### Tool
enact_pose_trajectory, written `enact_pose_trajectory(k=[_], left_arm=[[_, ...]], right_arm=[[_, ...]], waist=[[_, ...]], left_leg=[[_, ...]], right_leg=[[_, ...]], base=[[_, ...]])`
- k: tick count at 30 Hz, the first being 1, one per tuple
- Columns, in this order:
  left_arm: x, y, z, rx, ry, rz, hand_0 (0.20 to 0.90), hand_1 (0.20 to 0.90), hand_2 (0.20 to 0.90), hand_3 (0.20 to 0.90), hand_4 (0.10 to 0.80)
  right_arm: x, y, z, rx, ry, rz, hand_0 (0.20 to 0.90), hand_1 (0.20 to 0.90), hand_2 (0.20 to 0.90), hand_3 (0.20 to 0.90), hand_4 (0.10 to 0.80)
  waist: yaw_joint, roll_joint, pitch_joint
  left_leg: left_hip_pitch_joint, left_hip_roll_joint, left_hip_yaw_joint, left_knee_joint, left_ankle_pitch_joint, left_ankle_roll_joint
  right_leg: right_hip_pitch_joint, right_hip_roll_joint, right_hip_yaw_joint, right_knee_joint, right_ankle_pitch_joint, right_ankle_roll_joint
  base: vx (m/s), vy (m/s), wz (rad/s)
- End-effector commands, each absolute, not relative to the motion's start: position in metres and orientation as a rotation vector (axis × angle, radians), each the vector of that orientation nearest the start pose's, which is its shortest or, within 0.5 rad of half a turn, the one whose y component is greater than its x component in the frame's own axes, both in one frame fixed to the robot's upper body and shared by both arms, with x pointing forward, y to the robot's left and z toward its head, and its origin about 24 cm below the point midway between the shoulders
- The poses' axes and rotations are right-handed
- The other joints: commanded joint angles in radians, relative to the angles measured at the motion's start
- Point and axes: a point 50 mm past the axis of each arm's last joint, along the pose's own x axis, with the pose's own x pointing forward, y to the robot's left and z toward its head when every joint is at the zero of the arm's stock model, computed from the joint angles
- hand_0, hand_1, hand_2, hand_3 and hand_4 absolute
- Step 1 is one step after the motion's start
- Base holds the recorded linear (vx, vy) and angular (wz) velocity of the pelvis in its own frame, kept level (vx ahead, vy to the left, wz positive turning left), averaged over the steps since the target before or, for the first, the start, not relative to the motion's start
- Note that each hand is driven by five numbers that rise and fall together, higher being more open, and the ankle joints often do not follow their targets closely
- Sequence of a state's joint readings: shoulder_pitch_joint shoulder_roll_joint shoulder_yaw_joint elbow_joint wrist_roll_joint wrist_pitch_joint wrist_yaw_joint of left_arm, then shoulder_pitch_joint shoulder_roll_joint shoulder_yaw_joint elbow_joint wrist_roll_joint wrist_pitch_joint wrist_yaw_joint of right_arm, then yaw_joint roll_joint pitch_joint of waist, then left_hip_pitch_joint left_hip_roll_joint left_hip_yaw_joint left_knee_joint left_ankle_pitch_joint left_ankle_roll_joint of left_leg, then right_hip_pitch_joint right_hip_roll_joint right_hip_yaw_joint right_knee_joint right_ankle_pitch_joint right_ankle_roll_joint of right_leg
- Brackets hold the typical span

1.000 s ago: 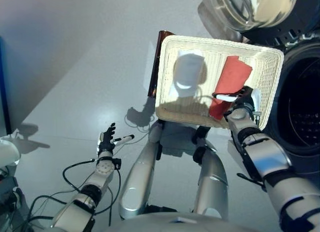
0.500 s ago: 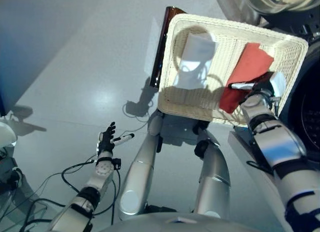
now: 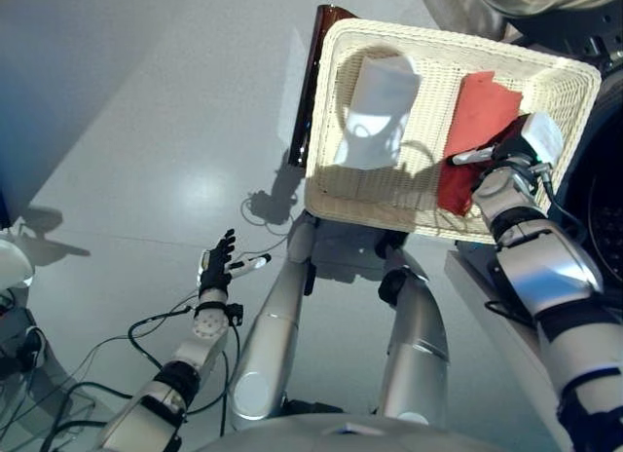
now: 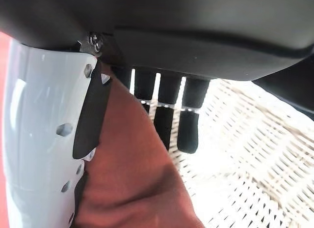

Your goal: Pick up the clothes and place them into the washing machine

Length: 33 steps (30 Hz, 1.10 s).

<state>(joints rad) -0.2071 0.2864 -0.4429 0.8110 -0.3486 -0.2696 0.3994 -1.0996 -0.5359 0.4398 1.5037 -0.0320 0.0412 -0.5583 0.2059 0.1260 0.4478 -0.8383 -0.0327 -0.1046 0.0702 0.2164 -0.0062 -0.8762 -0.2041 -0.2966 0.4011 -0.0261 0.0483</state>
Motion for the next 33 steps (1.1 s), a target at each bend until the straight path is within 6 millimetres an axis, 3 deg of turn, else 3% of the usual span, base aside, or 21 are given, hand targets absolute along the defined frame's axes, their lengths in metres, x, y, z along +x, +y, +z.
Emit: enact_pose_trajectory(k=[1,4,9,11,13,17,19,20,27,30,33], left_arm=[[0.244,0.191,-0.061,0.244,0.345,0.205,0.900,0.900,0.900,0.900,0.800],[0.242,0.193,-0.065,0.249,0.367,0.209,0.900,0.900,0.900,0.900,0.800],[0.229,0.207,-0.078,0.243,0.447,0.235,0.900,0.900,0.900,0.900,0.800],[0.220,0.212,-0.082,0.220,0.471,0.243,0.900,0.900,0.900,0.900,0.800],[0.210,0.215,-0.089,0.212,0.511,0.234,0.900,0.900,0.900,0.900,0.800],[0.185,0.211,-0.109,0.191,0.620,0.216,0.900,0.900,0.900,0.900,0.800],[0.176,0.208,-0.115,0.165,0.656,0.216,0.900,0.900,0.900,0.900,0.800],[0.176,0.208,-0.115,0.166,0.656,0.216,0.900,0.900,0.900,0.900,0.800],[0.168,0.207,-0.122,0.179,0.707,0.238,0.900,0.900,0.900,0.900,0.800],[0.162,0.212,-0.125,0.203,0.732,0.260,0.900,0.900,0.900,0.900,0.800],[0.159,0.212,-0.126,0.218,0.730,0.250,0.900,0.900,0.900,0.900,0.800]], right_arm=[[0.364,-0.319,0.116,-0.909,0.298,-0.754,0.200,0.200,0.200,0.200,0.300],[0.359,-0.322,0.106,-0.830,0.308,-0.765,0.200,0.200,0.200,0.200,0.300],[0.342,-0.327,0.075,-0.146,0.228,-0.848,0.200,0.200,0.200,0.200,0.300],[0.337,-0.316,0.058,0.171,0.163,-0.846,0.200,0.200,0.200,0.200,0.300],[0.330,-0.305,0.040,0.298,0.157,-0.809,0.200,0.200,0.200,0.200,0.300],[0.320,-0.303,0.030,0.554,0.064,-0.819,0.200,0.200,0.200,0.200,0.300],[0.319,-0.297,0.034,0.719,-0.047,-0.824,0.200,0.200,0.200,0.200,0.300],[0.319,-0.297,0.034,0.719,-0.047,-0.825,0.200,0.200,0.200,0.200,0.300],[0.323,-0.289,0.059,0.898,-0.249,-0.827,0.200,0.200,0.200,0.200,0.300],[0.321,-0.295,0.062,0.918,-0.280,-0.868,0.200,0.200,0.200,0.200,0.300],[0.323,-0.301,0.078,0.950,-0.353,-0.894,0.200,0.200,0.200,0.200,0.300]], waist=[[0.038,0.070,0.071],[0.028,0.071,0.062],[-0.020,0.069,0.023],[-0.051,0.071,0.007],[-0.065,0.073,-0.010],[-0.089,0.084,-0.050],[-0.108,0.091,-0.067],[-0.107,0.091,-0.067],[-0.156,0.051,0.007],[-0.165,0.040,-0.002],[-0.169,0.052,-0.030]], left_leg=[[0.050,-0.082,0.085,0.088,-0.116,-0.038],[0.075,-0.079,0.091,0.086,-0.119,-0.036],[0.150,-0.064,0.122,0.077,-0.104,-0.024],[0.189,-0.057,0.138,0.066,-0.107,-0.023],[0.226,-0.050,0.149,0.054,-0.107,-0.023],[0.302,-0.046,0.166,0.020,-0.109,-0.022],[0.327,-0.037,0.182,0.036,-0.127,-0.023],[0.327,-0.037,0.183,0.038,-0.129,-0.023],[0.282,0.013,0.230,0.496,-0.349,0.000],[0.238,0.033,0.241,0.612,-0.416,0.015],[0.221,0.033,0.244,0.649,-0.479,0.025]], right_leg=[[0.118,-0.013,0.087,-0.132,0.082,0.062],[0.140,-0.009,0.098,-0.139,0.085,0.062],[0.206,0.006,0.124,-0.171,0.118,0.051],[0.239,0.016,0.143,-0.196,0.123,0.052],[0.271,0.024,0.152,-0.218,0.126,0.051],[0.329,0.043,0.175,-0.246,0.123,0.048],[0.344,0.058,0.185,-0.235,0.105,0.042],[0.344,0.058,0.186,-0.234,0.104,0.042],[0.313,0.096,0.197,0.105,-0.046,0.001],[0.262,0.102,0.205,0.202,-0.086,-0.008],[0.236,0.112,0.227,0.232,-0.130,-0.004]], base=[[-0.016,-0.004,-0.09],[0.008,-0.004,-0.11],[-0.039,0.015,-0.12],[0.039,0.042,-0.25],[0.046,0.038,-0.35],[0.058,0.038,-0.43],[0.058,0.008,-0.29],[0.029,-0.013,-0.23],[-0.015,-0.049,-0.17],[-0.016,-0.026,-0.18],[0.038,0.016,-0.26]])
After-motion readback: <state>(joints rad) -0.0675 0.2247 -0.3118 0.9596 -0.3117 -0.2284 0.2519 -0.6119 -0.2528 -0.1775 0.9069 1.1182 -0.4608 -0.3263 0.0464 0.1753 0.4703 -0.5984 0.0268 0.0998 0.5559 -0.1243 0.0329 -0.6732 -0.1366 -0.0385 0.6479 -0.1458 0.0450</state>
